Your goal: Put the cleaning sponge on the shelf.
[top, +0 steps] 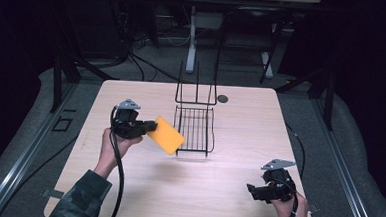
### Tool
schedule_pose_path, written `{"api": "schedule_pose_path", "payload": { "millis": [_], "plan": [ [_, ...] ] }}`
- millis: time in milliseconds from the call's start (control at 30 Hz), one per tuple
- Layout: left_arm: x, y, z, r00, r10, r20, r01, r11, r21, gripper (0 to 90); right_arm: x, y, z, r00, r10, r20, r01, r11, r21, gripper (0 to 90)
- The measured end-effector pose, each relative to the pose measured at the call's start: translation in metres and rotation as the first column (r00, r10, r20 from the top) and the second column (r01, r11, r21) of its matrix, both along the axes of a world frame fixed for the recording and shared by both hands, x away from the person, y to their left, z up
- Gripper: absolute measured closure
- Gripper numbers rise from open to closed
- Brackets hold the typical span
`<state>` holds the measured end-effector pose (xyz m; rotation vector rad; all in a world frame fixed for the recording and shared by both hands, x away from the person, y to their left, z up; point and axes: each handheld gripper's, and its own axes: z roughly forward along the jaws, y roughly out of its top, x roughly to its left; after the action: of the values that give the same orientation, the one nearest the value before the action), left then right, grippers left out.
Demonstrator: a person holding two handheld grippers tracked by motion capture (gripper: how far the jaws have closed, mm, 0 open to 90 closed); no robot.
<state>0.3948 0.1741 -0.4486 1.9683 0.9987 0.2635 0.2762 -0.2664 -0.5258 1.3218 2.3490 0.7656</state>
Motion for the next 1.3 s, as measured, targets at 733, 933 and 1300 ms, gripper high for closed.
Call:
{"api": "schedule_pose_path", "payload": {
  "millis": [733, 933, 1300],
  "plan": [
    [0.025, -0.043, -0.020, 0.9987, 0.046, -0.023, -0.047, 0.9980, -0.043, 83.0, 0.000, 0.001, -0.001, 0.9999, 0.007, -0.008, -0.007, 0.9999, -0.014, 13.9],
    [0.029, -0.052, -0.027, 0.9973, 0.064, -0.037, -0.066, 0.9961, -0.058, 83.0, 0.000, 0.001, -0.001, 0.9999, 0.010, -0.008, -0.010, 0.9998, -0.016, 13.9],
    [0.039, -0.069, -0.042, 0.9930, 0.091, -0.076, -0.096, 0.9929, -0.070, 82.9, 0.000, 0.002, -0.002, 0.9995, 0.009, -0.030, -0.009, 0.9998, -0.017, 13.9]
  ]
}}
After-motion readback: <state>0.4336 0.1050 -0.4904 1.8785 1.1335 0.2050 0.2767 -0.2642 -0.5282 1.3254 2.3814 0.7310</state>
